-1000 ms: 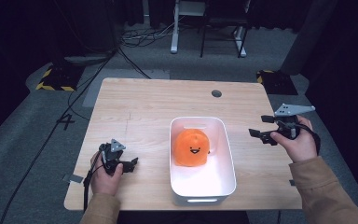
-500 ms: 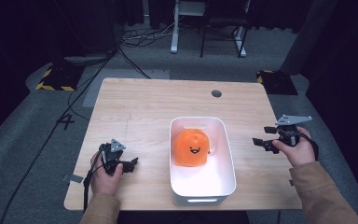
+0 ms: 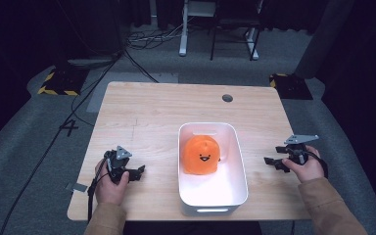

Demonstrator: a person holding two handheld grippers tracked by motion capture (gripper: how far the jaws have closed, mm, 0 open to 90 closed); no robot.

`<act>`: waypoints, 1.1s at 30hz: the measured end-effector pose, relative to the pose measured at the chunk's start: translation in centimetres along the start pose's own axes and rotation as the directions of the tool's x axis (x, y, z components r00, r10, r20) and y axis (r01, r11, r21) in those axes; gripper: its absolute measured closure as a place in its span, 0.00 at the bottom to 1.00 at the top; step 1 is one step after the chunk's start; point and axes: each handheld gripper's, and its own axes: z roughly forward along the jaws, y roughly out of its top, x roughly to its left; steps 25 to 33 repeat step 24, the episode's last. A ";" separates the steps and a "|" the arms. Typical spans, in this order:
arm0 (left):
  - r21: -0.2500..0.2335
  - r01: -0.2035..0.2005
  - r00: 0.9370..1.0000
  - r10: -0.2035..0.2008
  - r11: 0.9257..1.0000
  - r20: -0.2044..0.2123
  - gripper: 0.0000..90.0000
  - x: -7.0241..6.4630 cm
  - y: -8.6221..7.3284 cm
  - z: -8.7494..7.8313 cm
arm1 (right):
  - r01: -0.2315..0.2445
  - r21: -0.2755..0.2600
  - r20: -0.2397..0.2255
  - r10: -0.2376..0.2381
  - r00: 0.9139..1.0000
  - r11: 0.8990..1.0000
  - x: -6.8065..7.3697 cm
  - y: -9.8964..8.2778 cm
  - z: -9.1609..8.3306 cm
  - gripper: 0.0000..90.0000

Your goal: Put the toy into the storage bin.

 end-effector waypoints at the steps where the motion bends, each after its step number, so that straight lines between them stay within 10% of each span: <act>1: 0.000 0.000 1.000 0.000 1.000 0.000 0.13 0.0 0.0 0.0 | 0.009 0.005 0.000 -0.009 1.000 1.000 -0.1 -0.2 0.1 0.26; 9: 0.000 0.000 1.000 0.000 1.000 0.000 0.13 0.0 0.0 0.0 | 0.002 0.013 0.004 -0.002 1.000 1.000 -0.1 -2.3 1.4 0.26; 17: -0.003 0.011 1.000 -0.011 1.000 -0.008 0.13 -0.1 0.0 0.0 | 0.052 -0.094 0.024 -0.050 0.998 0.994 0.3 -3.9 2.3 0.23; 33: -0.004 0.036 0.999 -0.036 0.999 -0.031 0.12 -0.4 -0.1 0.0 | 0.083 -0.085 -0.005 -0.084 0.996 0.993 0.2 -4.1 2.2 0.16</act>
